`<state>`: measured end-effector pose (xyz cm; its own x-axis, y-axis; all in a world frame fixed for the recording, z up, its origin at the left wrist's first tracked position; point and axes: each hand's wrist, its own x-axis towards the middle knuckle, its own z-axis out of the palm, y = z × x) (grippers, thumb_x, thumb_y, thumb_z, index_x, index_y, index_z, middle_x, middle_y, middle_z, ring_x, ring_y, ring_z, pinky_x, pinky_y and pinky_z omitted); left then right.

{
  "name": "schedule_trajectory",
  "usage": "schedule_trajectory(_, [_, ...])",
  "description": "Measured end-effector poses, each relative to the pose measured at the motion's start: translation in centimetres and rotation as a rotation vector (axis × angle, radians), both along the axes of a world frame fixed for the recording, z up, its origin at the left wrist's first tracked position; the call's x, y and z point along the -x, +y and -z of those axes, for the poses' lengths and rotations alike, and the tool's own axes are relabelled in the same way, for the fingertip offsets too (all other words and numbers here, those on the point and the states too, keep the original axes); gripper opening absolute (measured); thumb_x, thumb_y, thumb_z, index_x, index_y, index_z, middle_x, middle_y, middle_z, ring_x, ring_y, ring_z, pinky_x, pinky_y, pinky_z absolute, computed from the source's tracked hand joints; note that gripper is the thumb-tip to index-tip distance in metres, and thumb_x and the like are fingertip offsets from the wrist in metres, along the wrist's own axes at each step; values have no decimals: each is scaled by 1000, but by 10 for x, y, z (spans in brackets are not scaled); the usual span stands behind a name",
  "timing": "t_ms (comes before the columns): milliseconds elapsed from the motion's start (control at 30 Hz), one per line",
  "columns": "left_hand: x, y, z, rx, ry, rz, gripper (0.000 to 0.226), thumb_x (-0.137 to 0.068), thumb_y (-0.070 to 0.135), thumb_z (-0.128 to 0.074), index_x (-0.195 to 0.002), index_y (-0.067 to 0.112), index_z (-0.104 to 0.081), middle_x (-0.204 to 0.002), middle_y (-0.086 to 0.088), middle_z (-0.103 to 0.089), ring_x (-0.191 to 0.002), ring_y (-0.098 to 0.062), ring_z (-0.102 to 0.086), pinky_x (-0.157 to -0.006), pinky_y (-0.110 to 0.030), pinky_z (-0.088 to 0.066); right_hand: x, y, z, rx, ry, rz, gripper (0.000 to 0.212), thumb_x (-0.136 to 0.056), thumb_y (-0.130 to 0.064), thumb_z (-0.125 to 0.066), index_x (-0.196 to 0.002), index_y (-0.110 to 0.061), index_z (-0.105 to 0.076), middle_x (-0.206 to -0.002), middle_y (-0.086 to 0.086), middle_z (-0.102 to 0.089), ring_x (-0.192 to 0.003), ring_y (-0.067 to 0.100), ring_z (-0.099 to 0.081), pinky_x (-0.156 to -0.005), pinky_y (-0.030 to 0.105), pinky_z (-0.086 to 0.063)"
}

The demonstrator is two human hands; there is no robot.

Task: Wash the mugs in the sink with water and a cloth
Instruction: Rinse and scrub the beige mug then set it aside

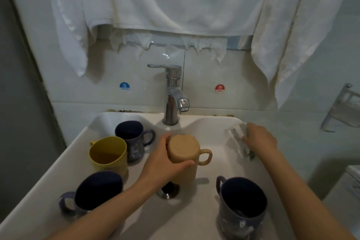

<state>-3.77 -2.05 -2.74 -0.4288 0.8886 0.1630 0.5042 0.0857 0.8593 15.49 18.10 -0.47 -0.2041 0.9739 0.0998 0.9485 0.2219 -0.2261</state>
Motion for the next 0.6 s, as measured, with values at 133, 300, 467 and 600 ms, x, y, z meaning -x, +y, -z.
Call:
schedule_trajectory(133, [2, 1, 1, -39, -29, -20, 79, -66, 38, -79, -128, 32, -31, -139, 5, -41, -113, -7, -40, -94, -30, -41, 2, -2, -2, -172, 41, -6, 31, -92, -15, -44, -119, -22, -60, -117, 11, -57, -104, 32, -56, -79, 36, -45])
schedule_trajectory(300, [1, 1, 0, -52, -40, -41, 79, -67, 37, -79, -129, 32, -30, -136, 8, -40, -111, -5, -38, -90, -26, -39, 15, -26, -23, -292, 436, -275, 28, -85, -9, -60, -109, -21, -69, -112, 7, -59, -101, 25, -56, -80, 27, -39])
schedule_trajectory(467, [0, -3, -2, -91, -60, 2, 71, -65, 37, -80, -118, 39, -33, -115, 18, -45, -101, -1, -47, -84, -20, -42, 52, -89, -42, -183, 530, -775, 31, -84, -16, -65, -110, -33, -65, -110, -9, -49, -100, 6, -48, -85, 12, -37])
schedule_trajectory(600, [4, -2, -1, -80, -54, -10, 66, -64, 40, -80, -116, 36, -40, -110, 15, -53, -96, -2, -53, -75, -15, -46, 64, -112, -36, 12, 396, -984, 32, -81, -57, -53, -110, -48, -61, -117, -22, -46, -110, 1, -43, -89, 23, -44])
